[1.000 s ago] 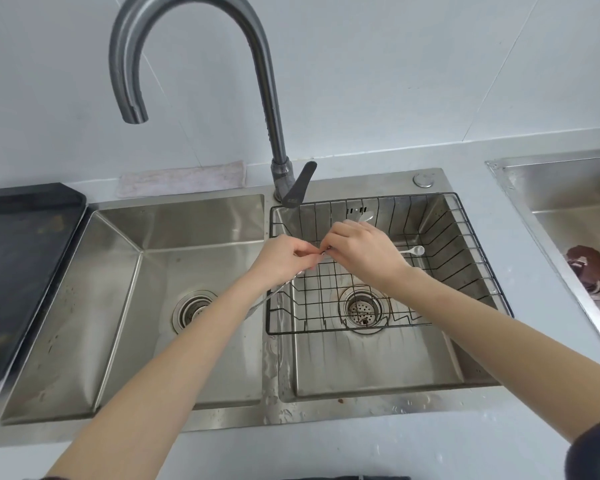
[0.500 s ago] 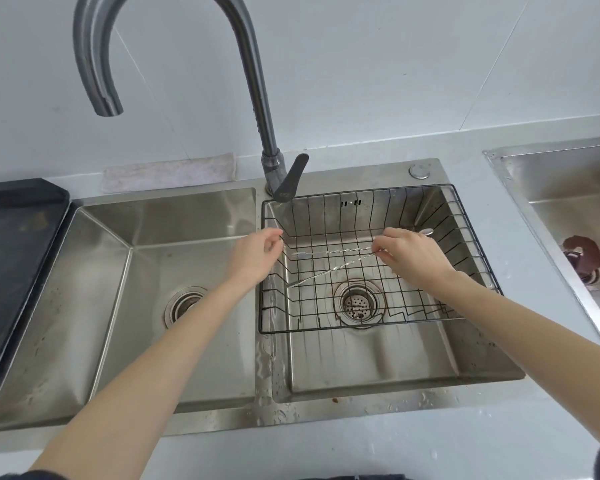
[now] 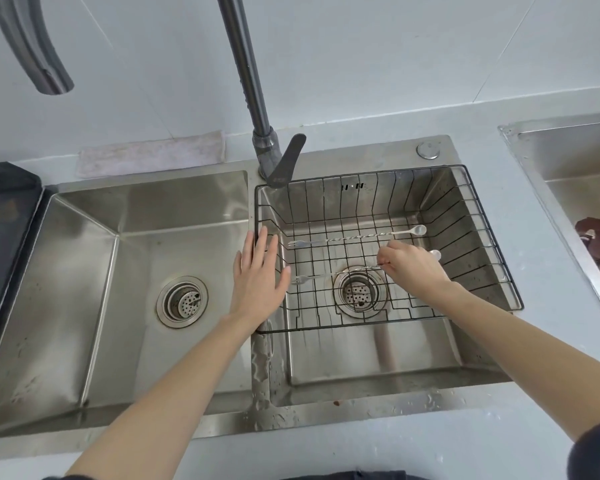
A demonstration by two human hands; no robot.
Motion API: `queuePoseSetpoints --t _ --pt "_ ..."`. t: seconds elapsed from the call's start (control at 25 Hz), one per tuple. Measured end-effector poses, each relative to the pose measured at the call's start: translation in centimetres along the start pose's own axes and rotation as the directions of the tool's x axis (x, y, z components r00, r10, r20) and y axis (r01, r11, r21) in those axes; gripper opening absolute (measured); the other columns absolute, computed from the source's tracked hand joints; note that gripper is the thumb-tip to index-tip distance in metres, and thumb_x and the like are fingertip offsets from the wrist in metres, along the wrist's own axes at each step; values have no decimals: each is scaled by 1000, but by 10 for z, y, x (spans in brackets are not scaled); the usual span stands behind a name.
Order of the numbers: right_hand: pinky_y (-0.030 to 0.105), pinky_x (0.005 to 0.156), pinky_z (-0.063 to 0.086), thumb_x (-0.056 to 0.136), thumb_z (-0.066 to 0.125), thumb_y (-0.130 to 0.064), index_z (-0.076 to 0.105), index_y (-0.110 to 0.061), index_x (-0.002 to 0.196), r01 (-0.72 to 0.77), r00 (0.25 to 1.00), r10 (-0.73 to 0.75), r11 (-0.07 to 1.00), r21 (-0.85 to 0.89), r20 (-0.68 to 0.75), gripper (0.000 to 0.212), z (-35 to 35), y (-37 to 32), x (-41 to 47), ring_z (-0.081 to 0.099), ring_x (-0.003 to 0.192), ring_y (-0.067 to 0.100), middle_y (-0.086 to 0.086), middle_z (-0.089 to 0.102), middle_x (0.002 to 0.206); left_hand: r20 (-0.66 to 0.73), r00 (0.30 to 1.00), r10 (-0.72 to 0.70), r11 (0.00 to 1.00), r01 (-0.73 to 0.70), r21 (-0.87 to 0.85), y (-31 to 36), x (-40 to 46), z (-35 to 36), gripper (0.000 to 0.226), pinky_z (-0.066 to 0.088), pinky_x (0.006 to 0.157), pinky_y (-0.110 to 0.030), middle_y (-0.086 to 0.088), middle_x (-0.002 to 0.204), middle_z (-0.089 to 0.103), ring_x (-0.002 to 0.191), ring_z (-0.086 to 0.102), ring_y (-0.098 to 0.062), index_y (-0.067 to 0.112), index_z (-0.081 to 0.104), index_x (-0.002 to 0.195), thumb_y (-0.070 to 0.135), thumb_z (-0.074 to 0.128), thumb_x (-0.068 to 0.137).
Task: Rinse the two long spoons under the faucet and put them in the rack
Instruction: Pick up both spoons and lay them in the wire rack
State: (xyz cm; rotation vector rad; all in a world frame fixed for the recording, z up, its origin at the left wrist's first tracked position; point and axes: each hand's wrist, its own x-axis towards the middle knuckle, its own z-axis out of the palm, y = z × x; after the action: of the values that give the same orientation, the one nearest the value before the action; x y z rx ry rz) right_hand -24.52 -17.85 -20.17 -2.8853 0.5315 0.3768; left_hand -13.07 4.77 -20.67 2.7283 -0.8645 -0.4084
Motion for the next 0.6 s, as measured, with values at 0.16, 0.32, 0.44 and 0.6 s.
queuePoseSetpoints --t 0.16,0.32,0.44,0.6 --pt "36 68 39 95 41 -13 61 -9 111 -45 998 43 998 37 55 25 8 0 0 60 102 37 10 59 116 -40 999 0 1000 0 -1 0 0 3 62 3 119 -40 -1 159 3 147 -7 -19 16 16 147 39 22 90" --pt "38 72 45 95 42 -15 61 -9 110 -43 996 39 998 48 80 25 13 -1 1 59 101 37 9 59 114 -66 998 -4 1000 4 -14 1 0 5 61 7 119 -41 -2 159 9 147 -3 -19 15 21 146 37 22 88" --pt "38 72 46 95 42 -14 61 -9 109 -29 996 25 998 48 89 24 13 -2 2 60 101 36 9 60 114 -73 997 -4 1000 2 -24 1 1 6 60 10 118 -41 -2 159 10 147 -2 -20 16 23 145 35 23 89" --pt "35 69 43 95 44 -15 63 -9 109 -44 997 39 996 75 66 24 9 0 -3 60 102 35 8 61 113 -84 996 0 999 -4 -45 -1 0 5 59 11 118 -40 -1 159 11 147 -1 -19 16 25 145 34 24 89"
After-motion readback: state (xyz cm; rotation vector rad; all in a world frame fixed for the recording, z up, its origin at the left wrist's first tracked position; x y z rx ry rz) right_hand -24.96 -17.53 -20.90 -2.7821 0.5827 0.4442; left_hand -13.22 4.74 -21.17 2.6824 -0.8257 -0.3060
